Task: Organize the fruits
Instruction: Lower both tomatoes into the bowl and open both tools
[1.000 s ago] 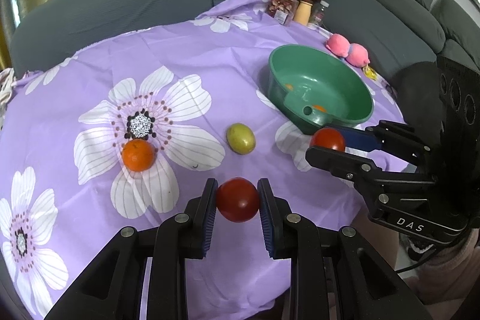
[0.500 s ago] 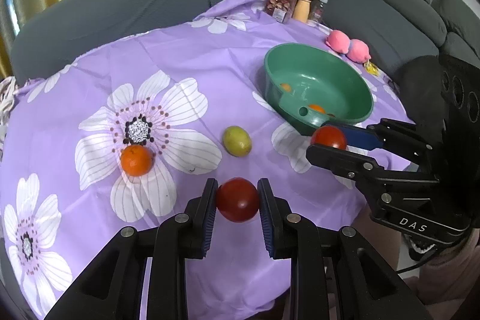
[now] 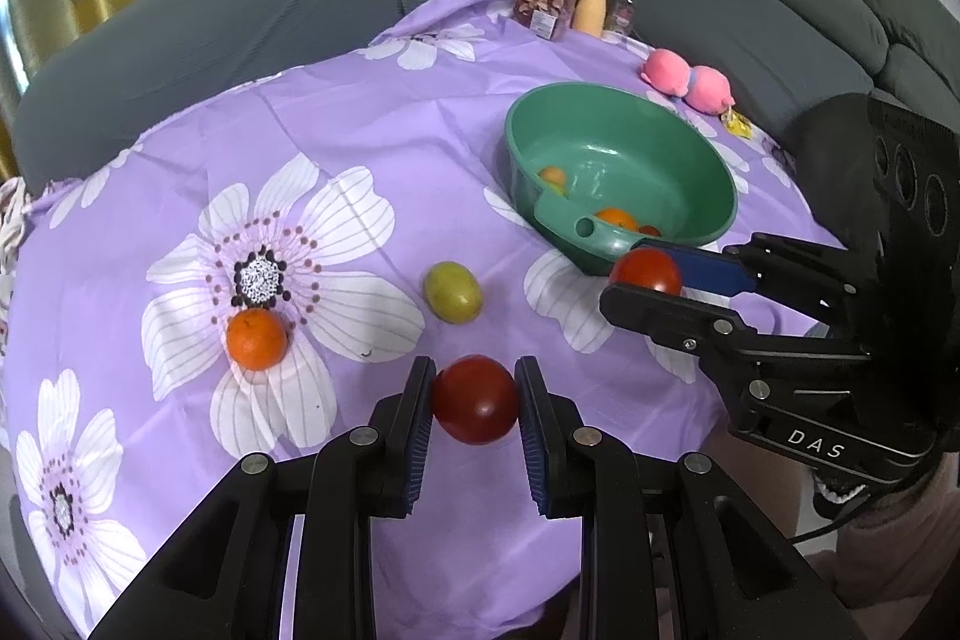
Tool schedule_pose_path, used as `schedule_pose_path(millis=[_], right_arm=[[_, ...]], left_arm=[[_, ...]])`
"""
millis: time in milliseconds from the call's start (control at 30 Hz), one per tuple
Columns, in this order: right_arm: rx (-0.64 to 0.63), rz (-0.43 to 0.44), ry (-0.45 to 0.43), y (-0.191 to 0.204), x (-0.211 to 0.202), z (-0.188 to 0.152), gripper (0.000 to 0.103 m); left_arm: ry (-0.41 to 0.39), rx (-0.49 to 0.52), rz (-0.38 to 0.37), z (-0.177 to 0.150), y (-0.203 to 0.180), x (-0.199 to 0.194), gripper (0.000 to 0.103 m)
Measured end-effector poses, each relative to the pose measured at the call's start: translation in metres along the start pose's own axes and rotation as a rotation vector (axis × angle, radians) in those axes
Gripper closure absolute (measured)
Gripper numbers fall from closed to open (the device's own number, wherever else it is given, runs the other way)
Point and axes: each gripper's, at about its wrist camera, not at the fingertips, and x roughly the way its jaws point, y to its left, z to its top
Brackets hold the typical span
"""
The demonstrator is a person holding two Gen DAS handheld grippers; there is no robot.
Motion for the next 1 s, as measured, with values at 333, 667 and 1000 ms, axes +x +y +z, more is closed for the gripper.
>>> schedule_pose_path(millis=[333, 667, 1000], right_arm=[[0.028, -0.014, -0.021, -0.015, -0.005, 0.001, 0.07], [0.072, -0.074, -0.054, -0.039, -0.013, 0.004, 0.07], [0.121, -0.137, -0.069, -0.07, -0.017, 0.006, 0.07]], left_arm=[[0.001, 0.034, -0.007, 0.011, -0.013, 0.004, 0.076], [-0.007, 0.094, -0.041, 0.042, -0.036, 0.021, 0.076], [-0.006, 0.139, -0.074, 0.072, -0.056, 0.041, 0.076]])
